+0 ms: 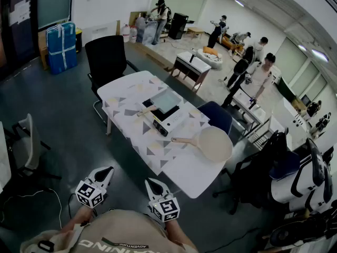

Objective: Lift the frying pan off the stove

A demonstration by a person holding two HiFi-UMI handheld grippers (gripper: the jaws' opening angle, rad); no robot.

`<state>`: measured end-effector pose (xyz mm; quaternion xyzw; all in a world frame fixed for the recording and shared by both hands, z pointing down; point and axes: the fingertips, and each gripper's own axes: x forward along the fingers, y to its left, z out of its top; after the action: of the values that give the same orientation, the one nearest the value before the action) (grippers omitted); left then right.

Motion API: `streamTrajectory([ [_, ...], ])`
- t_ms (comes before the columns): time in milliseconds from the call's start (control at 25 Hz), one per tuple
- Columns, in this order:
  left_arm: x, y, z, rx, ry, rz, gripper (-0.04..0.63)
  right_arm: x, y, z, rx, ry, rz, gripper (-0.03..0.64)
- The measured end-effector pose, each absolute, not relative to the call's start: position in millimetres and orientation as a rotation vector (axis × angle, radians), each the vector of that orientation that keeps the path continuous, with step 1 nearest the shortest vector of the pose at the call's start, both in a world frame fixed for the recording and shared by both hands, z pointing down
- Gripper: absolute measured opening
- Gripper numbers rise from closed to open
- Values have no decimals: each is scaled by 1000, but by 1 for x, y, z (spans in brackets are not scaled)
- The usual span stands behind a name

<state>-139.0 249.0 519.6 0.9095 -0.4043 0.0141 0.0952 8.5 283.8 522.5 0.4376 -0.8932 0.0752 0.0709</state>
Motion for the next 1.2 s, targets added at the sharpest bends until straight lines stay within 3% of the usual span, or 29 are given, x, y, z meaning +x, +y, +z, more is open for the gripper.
streamTrajectory([
  [880, -219, 259, 575, 2607, -1062, 110, 0, -71, 300, 556, 1362, -2518, 392, -5],
  [1200, -208, 233, 597, 2562, -1030, 143, 0, -88, 256, 567, 1265, -2546, 363, -5],
])
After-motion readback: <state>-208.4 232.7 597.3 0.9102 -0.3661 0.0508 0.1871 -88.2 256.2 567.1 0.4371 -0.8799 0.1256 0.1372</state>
